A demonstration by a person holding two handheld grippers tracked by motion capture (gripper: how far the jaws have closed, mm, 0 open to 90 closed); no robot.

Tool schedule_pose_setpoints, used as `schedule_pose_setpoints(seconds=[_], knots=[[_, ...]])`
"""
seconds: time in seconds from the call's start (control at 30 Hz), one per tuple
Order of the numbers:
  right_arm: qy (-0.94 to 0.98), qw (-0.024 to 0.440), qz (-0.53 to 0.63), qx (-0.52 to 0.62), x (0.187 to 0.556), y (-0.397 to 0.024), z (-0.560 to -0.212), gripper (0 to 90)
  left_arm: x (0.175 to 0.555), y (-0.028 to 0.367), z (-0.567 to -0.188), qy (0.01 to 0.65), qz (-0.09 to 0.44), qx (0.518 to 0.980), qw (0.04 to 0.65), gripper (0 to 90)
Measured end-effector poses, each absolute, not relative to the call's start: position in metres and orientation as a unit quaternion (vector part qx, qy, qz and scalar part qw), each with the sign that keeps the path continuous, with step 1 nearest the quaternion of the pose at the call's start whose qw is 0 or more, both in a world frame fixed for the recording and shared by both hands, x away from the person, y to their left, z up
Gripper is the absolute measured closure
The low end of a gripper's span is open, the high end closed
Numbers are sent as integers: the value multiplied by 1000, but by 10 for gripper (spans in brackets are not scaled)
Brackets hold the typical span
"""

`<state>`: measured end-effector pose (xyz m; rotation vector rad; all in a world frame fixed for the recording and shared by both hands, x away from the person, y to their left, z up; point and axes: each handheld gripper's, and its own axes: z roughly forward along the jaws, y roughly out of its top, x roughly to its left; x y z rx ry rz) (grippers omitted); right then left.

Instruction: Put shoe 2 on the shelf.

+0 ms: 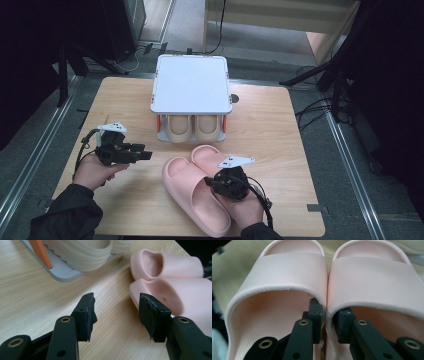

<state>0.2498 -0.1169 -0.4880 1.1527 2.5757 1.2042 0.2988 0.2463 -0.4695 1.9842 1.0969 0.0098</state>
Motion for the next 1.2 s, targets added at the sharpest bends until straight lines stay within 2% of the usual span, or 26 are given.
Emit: schedule_pose_setpoints(seconds=[0.37, 0.63, 0.93, 1.2], knots=[[883, -18, 399, 246, 269, -110, -478, 786, 289, 261, -470, 457, 13, 783, 422, 462], [887, -58, 406, 211, 291, -103, -474, 784, 271, 278, -472, 480, 24, 771, 419, 457], [903, -75, 387, 170, 307, -80, -474, 785, 250, 294, -473, 504, 34, 756, 415, 457], [905, -84, 390, 146, 321, -67, -461, 783, 247, 299, -476, 513, 34, 752, 412, 457]])
